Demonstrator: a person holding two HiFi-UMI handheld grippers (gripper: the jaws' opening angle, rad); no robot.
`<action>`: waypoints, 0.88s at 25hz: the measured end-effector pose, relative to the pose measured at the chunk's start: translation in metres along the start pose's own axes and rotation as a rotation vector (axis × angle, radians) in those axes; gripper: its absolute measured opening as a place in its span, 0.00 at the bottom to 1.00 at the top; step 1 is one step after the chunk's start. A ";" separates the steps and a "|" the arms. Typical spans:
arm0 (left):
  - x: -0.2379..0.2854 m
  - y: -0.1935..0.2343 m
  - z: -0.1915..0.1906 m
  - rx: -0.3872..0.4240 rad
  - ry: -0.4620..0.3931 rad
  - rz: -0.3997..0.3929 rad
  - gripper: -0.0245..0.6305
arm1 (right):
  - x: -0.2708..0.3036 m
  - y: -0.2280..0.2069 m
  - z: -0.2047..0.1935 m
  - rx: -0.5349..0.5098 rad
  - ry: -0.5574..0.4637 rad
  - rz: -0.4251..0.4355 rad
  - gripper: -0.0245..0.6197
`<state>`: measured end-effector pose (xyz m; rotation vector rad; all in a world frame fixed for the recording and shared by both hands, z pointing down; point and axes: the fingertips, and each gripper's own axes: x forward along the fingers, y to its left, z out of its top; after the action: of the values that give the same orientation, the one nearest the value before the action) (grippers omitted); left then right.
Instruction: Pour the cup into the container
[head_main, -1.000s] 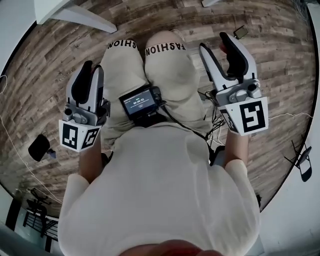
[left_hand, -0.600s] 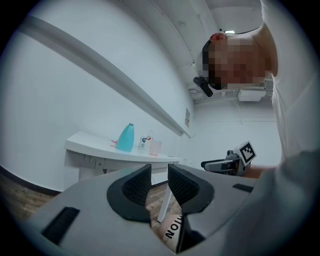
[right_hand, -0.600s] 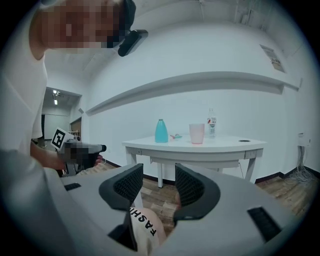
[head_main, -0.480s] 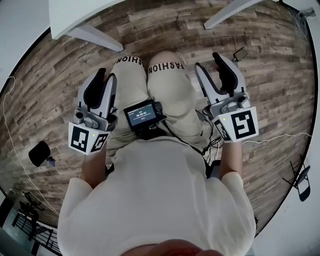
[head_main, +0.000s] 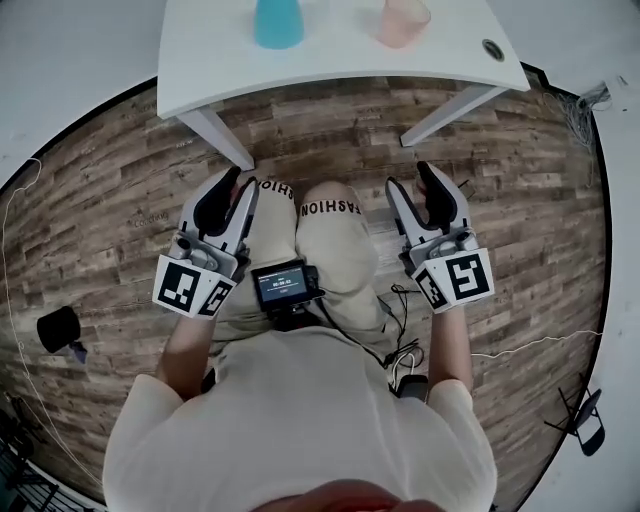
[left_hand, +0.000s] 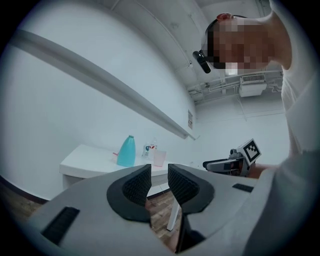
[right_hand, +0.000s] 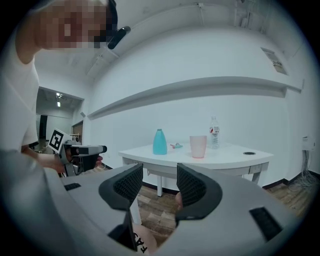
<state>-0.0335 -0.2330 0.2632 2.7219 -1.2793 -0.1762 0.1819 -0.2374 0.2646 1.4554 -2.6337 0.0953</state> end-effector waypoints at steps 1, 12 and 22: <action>0.002 0.001 0.004 0.003 -0.006 0.007 0.19 | 0.003 -0.003 0.004 -0.011 0.003 0.006 0.34; 0.000 0.010 0.030 0.028 -0.005 0.032 0.19 | 0.025 -0.004 0.036 -0.027 0.012 0.031 0.37; -0.011 0.011 0.037 0.000 0.003 0.048 0.19 | 0.009 0.008 0.051 -0.032 -0.047 0.066 0.37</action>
<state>-0.0544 -0.2342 0.2293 2.6880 -1.3419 -0.1667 0.1658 -0.2467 0.2153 1.3784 -2.7079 0.0258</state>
